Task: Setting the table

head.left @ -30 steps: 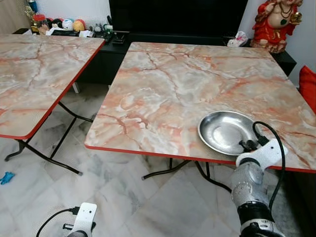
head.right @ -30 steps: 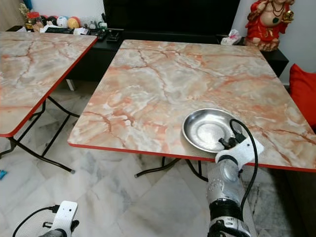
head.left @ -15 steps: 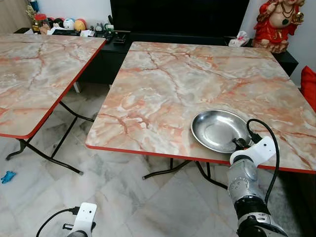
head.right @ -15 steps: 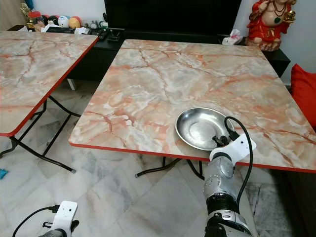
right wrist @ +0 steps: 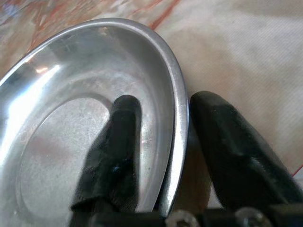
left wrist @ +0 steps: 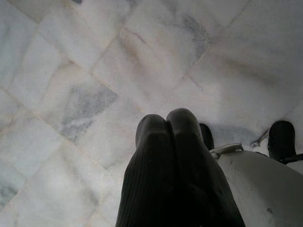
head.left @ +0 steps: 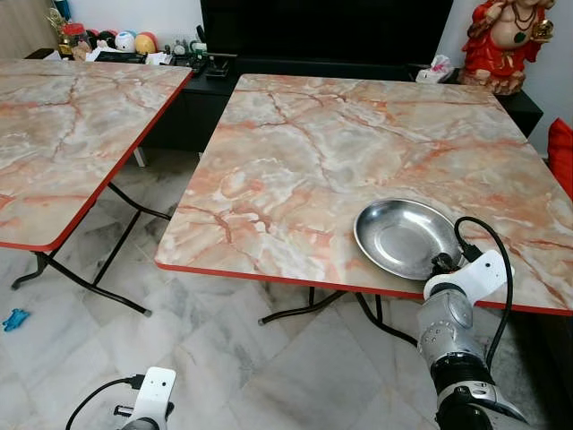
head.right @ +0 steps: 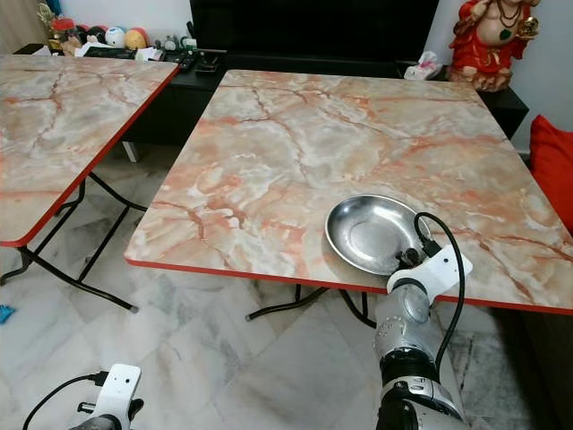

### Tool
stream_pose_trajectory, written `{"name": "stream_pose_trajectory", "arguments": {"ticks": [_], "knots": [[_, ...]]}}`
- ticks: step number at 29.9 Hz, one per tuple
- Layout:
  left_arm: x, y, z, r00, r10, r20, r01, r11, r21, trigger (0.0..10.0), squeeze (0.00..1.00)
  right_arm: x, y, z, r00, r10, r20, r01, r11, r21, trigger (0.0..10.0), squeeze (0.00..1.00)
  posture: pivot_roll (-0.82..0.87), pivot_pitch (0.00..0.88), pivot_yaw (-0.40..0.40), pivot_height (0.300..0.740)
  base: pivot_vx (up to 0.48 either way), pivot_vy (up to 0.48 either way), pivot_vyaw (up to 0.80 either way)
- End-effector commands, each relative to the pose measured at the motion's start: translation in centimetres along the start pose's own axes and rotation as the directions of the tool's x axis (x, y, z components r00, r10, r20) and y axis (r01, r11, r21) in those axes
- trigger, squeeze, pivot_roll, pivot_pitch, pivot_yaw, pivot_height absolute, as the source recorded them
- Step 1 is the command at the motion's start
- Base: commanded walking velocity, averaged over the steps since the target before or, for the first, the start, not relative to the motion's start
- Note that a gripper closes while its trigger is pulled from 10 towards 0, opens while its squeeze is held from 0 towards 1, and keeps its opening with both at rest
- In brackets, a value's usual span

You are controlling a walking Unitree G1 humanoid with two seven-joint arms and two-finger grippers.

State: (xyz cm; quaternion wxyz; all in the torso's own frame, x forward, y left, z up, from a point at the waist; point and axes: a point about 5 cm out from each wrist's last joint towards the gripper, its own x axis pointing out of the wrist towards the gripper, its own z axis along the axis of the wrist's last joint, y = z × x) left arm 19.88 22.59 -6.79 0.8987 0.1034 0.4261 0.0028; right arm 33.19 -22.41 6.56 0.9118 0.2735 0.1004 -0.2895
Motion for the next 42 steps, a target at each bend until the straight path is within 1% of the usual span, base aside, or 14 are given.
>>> {"name": "stream_pose_trajectory", "arguments": {"ticks": [1,7,10,13,19,22,25,30,34,37,38,39,41,42], "knots": [[-0.1,0.0,-0.3,1.0,0.002,-0.01,-0.002,1.0,-0.001,10.0,0.0,0.1,-0.2,-0.1,1.0,-0.018,-0.007,0.018,1.0,0.0,10.0,0.0,0.11,0.04,-0.032,0.74,0.0,0.0,0.0],[-0.1,-0.1,-0.3,1.0,0.002,-0.011,-0.002,1.0,-0.002,10.0,0.0,0.0,0.0,0.2,1.0,0.0,0.028,0.001,1.0,-0.012,10.0,0.0,0.11,0.04,-0.033,0.74,0.0,0.0,0.0],[0.0,-0.2,-0.3,1.0,0.0,-0.011,0.0,1.0,-0.003,10.0,0.0,-0.3,0.6,0.9,0.994,0.039,0.104,-0.039,0.999,-0.002,10.0,0.0,0.11,0.04,-0.033,0.74,0.0,0.0,0.0],[0.0,-0.3,-0.4,1.0,-0.001,-0.011,0.001,1.0,-0.006,10.0,0.0,-1.2,1.9,1.2,0.974,0.133,0.183,-0.126,0.991,-0.046,10.0,0.0,0.11,0.04,-0.033,0.74,0.0,0.0,0.0],[0.0,-0.3,-0.4,1.0,-0.001,-0.012,0.001,1.0,-0.007,10.0,0.0,-1.9,2.2,1.6,0.957,0.151,0.249,-0.145,0.989,-0.04,10.0,0.0,0.11,0.039,-0.035,0.74,0.0,0.0,0.0],[-0.1,-0.2,-0.4,1.0,0.0,-0.013,0.0,1.0,-0.013,10.0,0.0,-2.4,1.9,2.0,0.94,0.158,0.303,-0.13,0.986,-0.109,10.0,0.0,0.1,0.039,-0.039,0.74,0.0,0.0,0.0],[-0.1,-0.3,-0.4,1.0,-0.004,-0.013,0.003,1.0,-0.02,10.0,0.0,-2.5,1.5,1.7,0.946,0.149,0.289,-0.123,0.987,-0.108,10.0,0.0,0.1,0.039,-0.043,0.74,0.0,0.0,0.0],[-0.1,-0.3,-0.4,1.0,-0.002,-0.01,0.002,1.0,-0.024,10.0,0.0,-2.8,-0.5,1.1,0.957,0.085,0.278,-0.055,0.992,-0.113,10.0,0.0,0.1,0.041,-0.043,0.74,0.0,0.0,0.0],[-0.1,0.0,-0.6,1.0,0.017,-0.01,-0.018,0.999,-0.044,10.0,0.0,-3.4,-0.3,1.2,0.946,0.114,0.304,-0.077,0.988,-0.132,10.0,0.0,0.1,0.039,-0.041,0.74,0.0,0.0,0.0],[-0.1,0.1,-0.5,1.0,0.026,0.001,-0.026,0.998,-0.057,10.0,0.0,-3.8,0.2,1.4,0.926,0.171,0.336,-0.111,0.975,-0.19,10.0,0.0,0.1,0.037,-0.039,0.74,0.0,0.0,0.0],[-0.2,0.2,-0.4,0.999,0.03,0.009,-0.03,0.998,-0.063,10.0,0.0,-4.3,0.6,1.6,0.899,0.246,0.362,-0.148,0.949,-0.277,10.0,0.0,0.1,0.037,-0.039,0.74,0.0,0.0,0.0],[-0.2,0.2,-0.4,0.999,0.03,0.009,-0.03,0.998,-0.063,10.0,0.0,-4.3,0.6,1.6,0.899,0.246,0.362,-0.148,0.949,-0.277,10.0,0.0,0.1,0.037,-0.039,0.74,0.0,0.0,0.0],[-0.2,0.3,-0.4,0.999,0.029,0.016,-0.028,0.997,-0.071,10.0,0.0,-5.0,0.8,1.4,0.872,0.323,0.368,-0.185,0.913,-0.363,10.0,0.0,0.1,0.035,-0.041,0.74,0.0,0.0,0.0],[-0.2,0.3,-0.4,0.999,0.028,0.018,-0.027,0.997,-0.072,10.0,0.0,-5.1,0.8,1.4,0.869,0.331,0.367,-0.189,0.908,-0.374,10.0,0.0,0.1,0.035,-0.041,0.74,0.0,0.0,0.0]]}}
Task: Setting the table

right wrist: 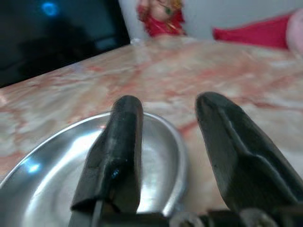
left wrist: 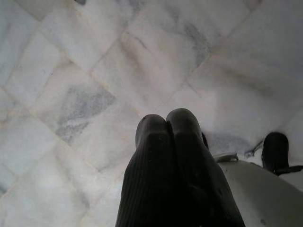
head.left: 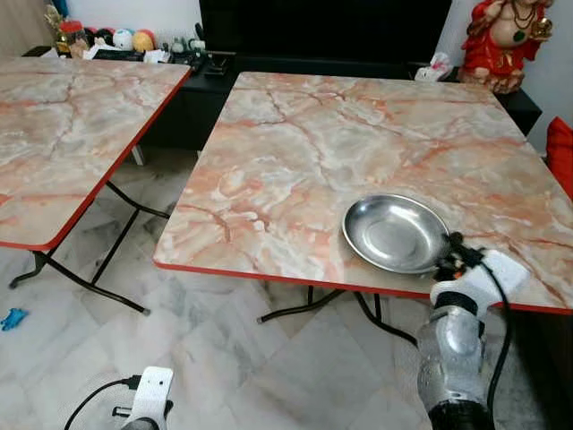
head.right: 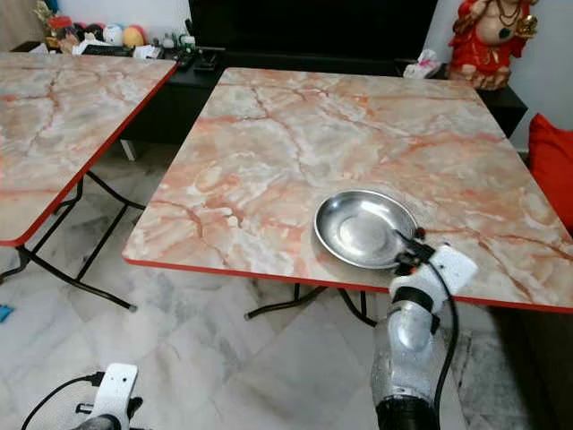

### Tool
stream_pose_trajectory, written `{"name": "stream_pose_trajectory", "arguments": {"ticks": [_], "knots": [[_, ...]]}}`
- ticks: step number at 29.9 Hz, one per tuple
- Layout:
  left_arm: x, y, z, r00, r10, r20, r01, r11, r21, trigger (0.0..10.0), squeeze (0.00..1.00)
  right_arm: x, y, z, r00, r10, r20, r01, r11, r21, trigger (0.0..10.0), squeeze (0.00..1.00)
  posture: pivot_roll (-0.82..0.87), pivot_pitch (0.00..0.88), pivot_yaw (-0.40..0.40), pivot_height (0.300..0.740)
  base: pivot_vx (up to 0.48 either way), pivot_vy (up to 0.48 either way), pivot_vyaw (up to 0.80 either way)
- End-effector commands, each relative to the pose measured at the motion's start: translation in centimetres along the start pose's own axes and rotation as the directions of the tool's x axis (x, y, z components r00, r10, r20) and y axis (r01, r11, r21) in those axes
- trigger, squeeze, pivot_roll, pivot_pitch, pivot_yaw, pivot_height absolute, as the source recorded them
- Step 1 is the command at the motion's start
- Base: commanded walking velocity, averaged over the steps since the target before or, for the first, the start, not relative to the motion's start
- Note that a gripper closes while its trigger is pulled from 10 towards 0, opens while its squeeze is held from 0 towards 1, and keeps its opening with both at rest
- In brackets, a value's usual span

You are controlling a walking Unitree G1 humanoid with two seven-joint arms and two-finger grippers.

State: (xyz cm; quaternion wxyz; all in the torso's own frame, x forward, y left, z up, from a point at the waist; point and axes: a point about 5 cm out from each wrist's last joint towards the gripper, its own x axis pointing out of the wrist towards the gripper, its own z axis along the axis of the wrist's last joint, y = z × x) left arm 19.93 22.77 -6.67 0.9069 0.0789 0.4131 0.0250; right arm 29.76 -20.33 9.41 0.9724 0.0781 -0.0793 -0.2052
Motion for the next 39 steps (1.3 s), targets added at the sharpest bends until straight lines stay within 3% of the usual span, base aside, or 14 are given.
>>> {"name": "stream_pose_trajectory", "arguments": {"ticks": [1,5,7,17,21,33,39], "knots": [[-0.1,0.2,-0.5,1.0,0.009,-0.007,-0.009,1.0,-0.015,10.0,0.0,-0.5,0.2,0.3,0.997,0.067,0.032,-0.065,0.996,-0.059,10.0,0.0,0.1,0.033,-0.044,0.74,0.0,0.0,0.0],[-0.3,0.6,-0.9,1.0,0.024,-0.019,-0.025,0.999,-0.039,10.0,0.0,-1.5,0.8,0.4,0.97,0.238,0.042,-0.226,0.956,-0.189,10.0,0.0,0.09,0.023,-0.054,0.74,0.0,0.0,0.0],[-0.3,0.6,-1.0,0.999,0.026,-0.02,-0.027,0.999,-0.041,10.0,0.0,-1.5,0.8,0.5,0.966,0.253,0.043,-0.24,0.95,-0.2,10.0,0.0,0.09,0.021,-0.056,0.74,0.0,0.0,0.0],[-0.9,1.9,-2.5,0.997,0.032,-0.063,-0.035,0.998,-0.059,10.0,0.0,-1.5,1.8,0.5,0.957,0.29,0.022,-0.282,0.942,-0.182,10.0,0.0,0.08,0.0,-0.065,0.74,0.0,0.217,0.0],[-0.9,2.1,-2.6,0.997,0.033,-0.071,-0.037,0.998,-0.054,10.0,0.0,-1.3,2.3,0.7,0.963,0.269,0.027,-0.263,0.955,-0.136,10.0,0.0,0.08,0.0,-0.063,0.74,0.0,0.353,0.0],[-0.3,0.7,-1.2,0.999,0.013,-0.035,-0.015,0.998,-0.068,10.0,0.0,-0.4,2.9,0.7,0.969,0.246,0.007,-0.244,0.964,-0.106,10.0,0.0,0.1,0.0,-0.069,0.74,0.0,0.293,0.0],[-0.3,0.7,-1.1,0.999,0.015,-0.031,-0.018,0.997,-0.075,10.0,0.0,-0.1,3.3,0.9,0.969,0.246,0.011,-0.244,0.966,-0.089,10.0,0.0,0.1,0.0,-0.07,0.74,0.0,0.047,-0.66]]}}
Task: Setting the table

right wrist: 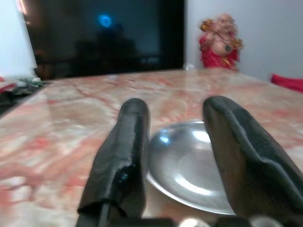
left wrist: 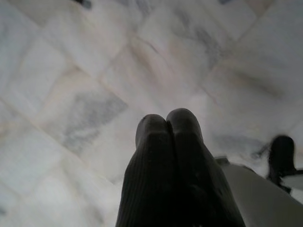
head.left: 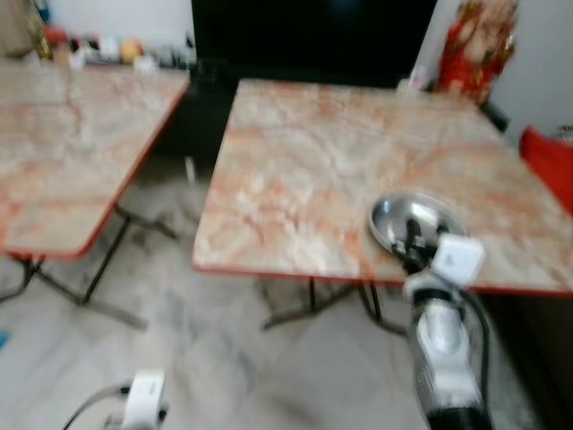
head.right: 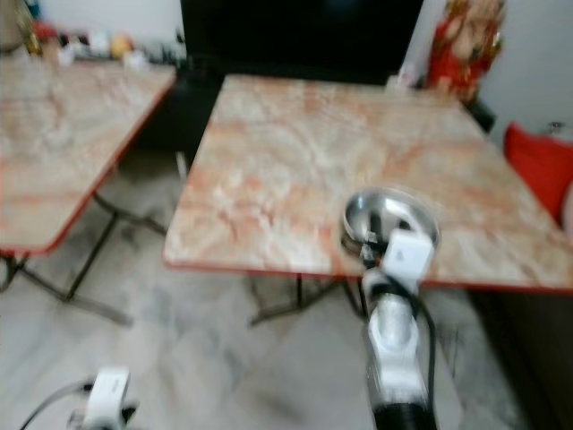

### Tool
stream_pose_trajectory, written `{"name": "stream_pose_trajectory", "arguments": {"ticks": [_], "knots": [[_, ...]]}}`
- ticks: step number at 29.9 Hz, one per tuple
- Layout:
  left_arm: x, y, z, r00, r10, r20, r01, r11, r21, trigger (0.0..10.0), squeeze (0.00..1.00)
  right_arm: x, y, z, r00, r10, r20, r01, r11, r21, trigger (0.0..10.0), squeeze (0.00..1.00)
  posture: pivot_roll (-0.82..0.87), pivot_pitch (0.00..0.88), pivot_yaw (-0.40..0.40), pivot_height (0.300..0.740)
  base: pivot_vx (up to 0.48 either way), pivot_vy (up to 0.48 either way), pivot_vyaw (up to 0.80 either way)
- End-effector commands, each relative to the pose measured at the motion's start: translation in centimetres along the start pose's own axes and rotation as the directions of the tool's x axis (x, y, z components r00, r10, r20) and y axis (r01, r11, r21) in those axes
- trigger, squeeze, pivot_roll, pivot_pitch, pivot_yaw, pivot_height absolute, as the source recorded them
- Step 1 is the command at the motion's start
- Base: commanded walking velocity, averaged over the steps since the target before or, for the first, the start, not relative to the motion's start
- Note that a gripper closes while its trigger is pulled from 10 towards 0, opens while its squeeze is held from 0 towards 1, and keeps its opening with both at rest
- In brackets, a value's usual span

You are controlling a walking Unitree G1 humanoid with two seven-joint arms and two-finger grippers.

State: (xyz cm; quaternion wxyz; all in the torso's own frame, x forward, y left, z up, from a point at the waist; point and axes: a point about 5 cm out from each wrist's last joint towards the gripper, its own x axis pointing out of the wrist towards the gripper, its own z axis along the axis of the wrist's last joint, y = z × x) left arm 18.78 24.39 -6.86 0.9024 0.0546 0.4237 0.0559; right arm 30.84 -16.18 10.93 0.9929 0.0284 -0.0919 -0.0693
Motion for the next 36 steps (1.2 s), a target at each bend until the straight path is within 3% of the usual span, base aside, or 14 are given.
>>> {"name": "stream_pose_trajectory", "arguments": {"ticks": [1,18,27,36], "knots": [[0.1,-0.9,0.0,1.0,-0.018,-0.002,0.018,1.0,-0.006,10.0,0.0,0.1,-1.2,0.1,0.999,-0.035,-0.002,0.035,0.999,-0.015,10.0,0.0,0.1,0.0,-0.07,0.74,0.0,0.285,0.0],[0.0,-0.7,-0.4,1.0,-0.016,-0.019,0.016,1.0,0.003,10.0,0.0,0.5,-0.5,0.0,0.999,-0.049,-0.002,0.049,0.999,0.012,10.0,0.0,0.1,0.008,-0.042,0.74,0.0,0.335,0.0],[-0.1,-0.2,-0.4,1.0,-0.009,-0.019,0.009,1.0,0.009,10.0,0.0,0.3,0.1,0.0,1.0,-0.008,0.016,0.008,1.0,-0.024,10.0,0.0,0.1,0.01,-0.037,0.74,0.0,0.48,0.0],[-0.1,0.0,-0.5,1.0,-0.009,-0.019,0.009,1.0,0.01,10.0,0.0,0.3,0.8,0.2,0.999,0.027,0.032,-0.027,1.0,-0.007,10.0,0.0,0.11,0.0,-0.044,0.74,0.0,0.48,0.65]]}}
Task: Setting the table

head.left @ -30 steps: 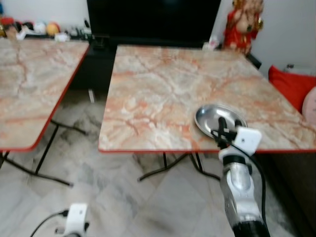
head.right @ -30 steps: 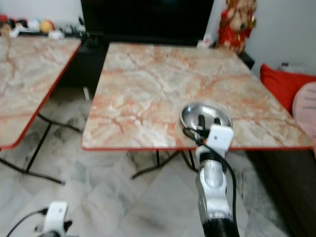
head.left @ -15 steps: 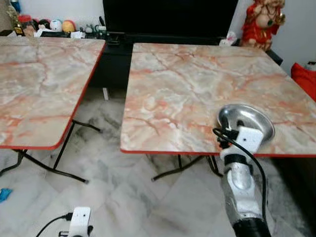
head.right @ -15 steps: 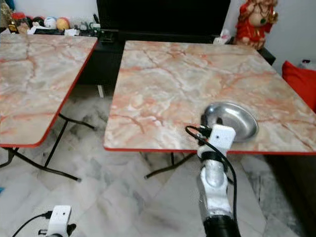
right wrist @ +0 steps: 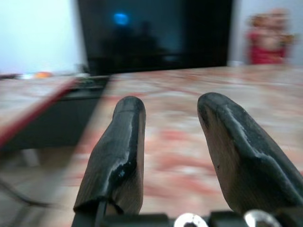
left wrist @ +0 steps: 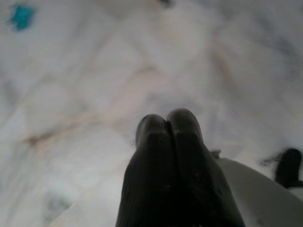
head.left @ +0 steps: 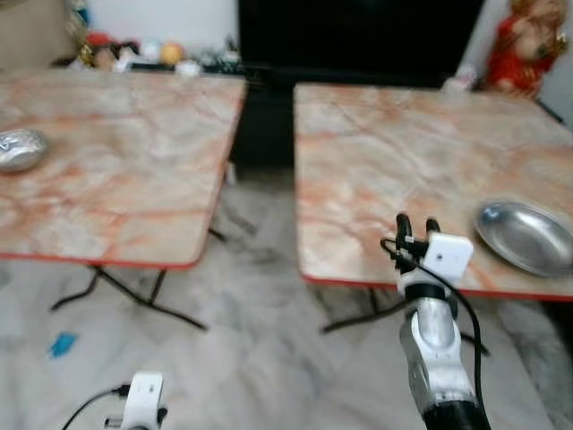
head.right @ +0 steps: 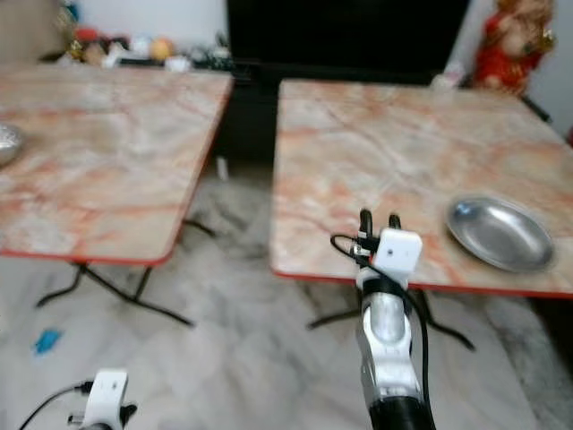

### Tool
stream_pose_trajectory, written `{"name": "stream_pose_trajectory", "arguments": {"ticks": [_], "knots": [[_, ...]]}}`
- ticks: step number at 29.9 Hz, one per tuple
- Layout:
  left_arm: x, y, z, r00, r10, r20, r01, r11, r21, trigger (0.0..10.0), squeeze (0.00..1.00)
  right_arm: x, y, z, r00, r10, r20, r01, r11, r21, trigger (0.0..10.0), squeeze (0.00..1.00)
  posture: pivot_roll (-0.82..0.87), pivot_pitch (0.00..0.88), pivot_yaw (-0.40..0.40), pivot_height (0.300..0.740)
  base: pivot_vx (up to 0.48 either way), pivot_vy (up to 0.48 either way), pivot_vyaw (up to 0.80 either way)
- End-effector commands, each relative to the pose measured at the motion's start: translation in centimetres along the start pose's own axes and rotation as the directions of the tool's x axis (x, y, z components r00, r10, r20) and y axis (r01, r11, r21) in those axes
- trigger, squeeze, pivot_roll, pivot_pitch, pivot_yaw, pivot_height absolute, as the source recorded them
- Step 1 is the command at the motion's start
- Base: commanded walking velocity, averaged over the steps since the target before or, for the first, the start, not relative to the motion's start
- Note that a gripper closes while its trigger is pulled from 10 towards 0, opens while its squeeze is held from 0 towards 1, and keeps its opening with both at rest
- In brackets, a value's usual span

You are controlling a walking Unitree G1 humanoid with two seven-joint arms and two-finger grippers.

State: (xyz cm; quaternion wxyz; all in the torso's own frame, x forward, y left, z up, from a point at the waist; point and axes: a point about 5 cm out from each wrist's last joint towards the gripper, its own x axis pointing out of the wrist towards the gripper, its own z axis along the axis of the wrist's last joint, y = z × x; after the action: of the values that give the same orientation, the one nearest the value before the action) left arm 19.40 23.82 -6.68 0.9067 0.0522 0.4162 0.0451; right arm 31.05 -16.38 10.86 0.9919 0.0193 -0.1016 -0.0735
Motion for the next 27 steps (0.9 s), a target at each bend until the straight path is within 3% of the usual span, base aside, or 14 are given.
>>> {"name": "stream_pose_trajectory", "arguments": {"ticks": [1,27], "knots": [[-0.28,0.47,-1.06,0.999,0.011,-0.037,-0.011,1.0,0.007,10.0,0.0,0.12,1.05,0.23,0.999,0.042,0.011,-0.042,0.999,0.019,10.0,0.0,0.11,0.0,-0.044,0.74,0.0,0.48,0.0],[-0.18,0.0,-0.9,0.999,0.002,-0.036,-0.002,1.0,0.008,10.0,0.0,0.28,1.13,0.13,0.999,0.051,0.004,-0.051,0.998,0.029,10.0,0.0,0.11,0.0,-0.049,0.74,0.0,0.48,0.0]]}}
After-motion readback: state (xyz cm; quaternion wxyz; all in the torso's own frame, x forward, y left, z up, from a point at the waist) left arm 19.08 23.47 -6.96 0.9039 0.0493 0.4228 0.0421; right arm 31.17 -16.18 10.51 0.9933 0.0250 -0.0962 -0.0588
